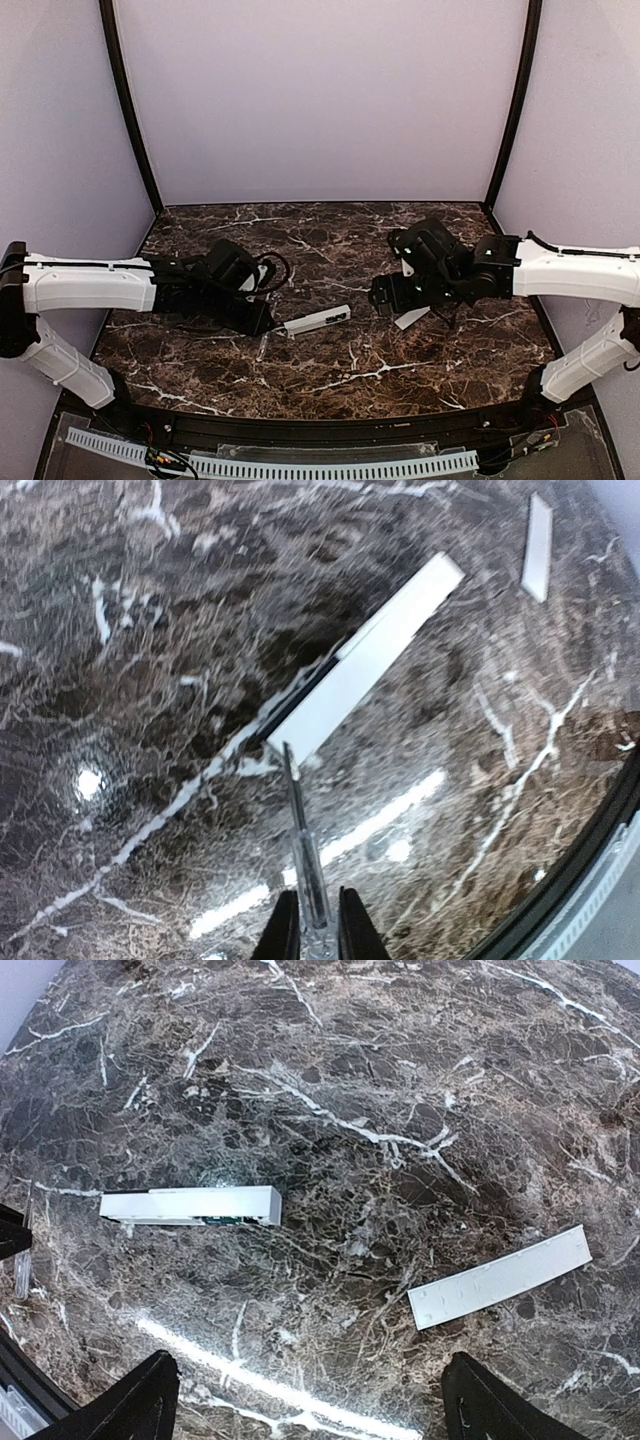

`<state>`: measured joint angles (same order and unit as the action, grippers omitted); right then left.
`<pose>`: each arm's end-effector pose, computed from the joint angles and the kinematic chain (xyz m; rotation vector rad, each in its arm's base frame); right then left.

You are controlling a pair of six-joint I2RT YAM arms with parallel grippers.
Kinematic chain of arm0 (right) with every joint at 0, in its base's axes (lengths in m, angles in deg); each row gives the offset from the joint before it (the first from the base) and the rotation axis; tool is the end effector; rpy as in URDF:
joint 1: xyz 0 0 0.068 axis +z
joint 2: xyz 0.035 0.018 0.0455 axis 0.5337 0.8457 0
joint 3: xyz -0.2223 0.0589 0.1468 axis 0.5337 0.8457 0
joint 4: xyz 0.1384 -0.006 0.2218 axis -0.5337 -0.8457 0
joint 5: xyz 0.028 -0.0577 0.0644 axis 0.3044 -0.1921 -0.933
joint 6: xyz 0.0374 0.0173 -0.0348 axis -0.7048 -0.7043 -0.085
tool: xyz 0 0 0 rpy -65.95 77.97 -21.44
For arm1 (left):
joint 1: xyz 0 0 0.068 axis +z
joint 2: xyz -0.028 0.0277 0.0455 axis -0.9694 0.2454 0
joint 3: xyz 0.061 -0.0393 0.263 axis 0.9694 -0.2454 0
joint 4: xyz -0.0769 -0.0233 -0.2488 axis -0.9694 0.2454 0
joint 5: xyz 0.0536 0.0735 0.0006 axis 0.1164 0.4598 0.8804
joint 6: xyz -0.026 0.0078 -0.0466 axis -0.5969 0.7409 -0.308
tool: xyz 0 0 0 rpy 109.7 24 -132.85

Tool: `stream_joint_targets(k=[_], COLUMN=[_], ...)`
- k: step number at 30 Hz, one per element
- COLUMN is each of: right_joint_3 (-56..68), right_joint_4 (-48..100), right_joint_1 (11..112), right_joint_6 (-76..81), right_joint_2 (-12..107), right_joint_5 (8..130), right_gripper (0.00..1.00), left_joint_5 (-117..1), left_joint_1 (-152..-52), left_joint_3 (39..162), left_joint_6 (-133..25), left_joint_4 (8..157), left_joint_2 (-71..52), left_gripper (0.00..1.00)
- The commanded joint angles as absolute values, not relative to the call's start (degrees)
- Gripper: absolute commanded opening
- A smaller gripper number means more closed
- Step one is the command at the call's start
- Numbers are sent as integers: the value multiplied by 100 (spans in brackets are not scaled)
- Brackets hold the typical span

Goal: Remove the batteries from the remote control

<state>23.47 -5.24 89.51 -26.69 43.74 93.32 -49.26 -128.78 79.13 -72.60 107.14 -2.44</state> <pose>0.1609 0.2311 0.2619 -0.3206 2.4286 0.3747 0.1750 -0.2318 0.2093 0.5143 2.5602 -0.5609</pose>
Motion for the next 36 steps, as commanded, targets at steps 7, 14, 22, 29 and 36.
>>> stream_joint_targets(k=[7, 14, 22, 29, 36], right_joint_3=[2963, 4043, 3746, 2823, 2354], right_joint_4=[1179, 3194, 3568, 3204, 3029], right_joint_1=[8903, 8903, 9404, 9688, 9771], right_joint_6=[-2460, -2447, -1920, -1702, -1639], right_joint_2=[3632, 2935, 3353, 4269, 4781], right_joint_5=[8562, 7450, 7500, 8103, 8440], right_gripper=[90, 89, 85, 81, 73], left_joint_5=[-5855, -6263, -6209, -6018, -5866], left_joint_1=[-12892, -12822, -12797, -12798, -12795], left_joint_3=[7664, 7555, 7652, 7950, 8074], left_joint_6=[-7119, -7488, -8089, -8395, -8526], left_joint_4=[9312, 8117, 6788, 6200, 6003], left_joint_2=[-1201, -1407, -1064, -696, -571], left_gripper=[3, 1, 0, 0, 0])
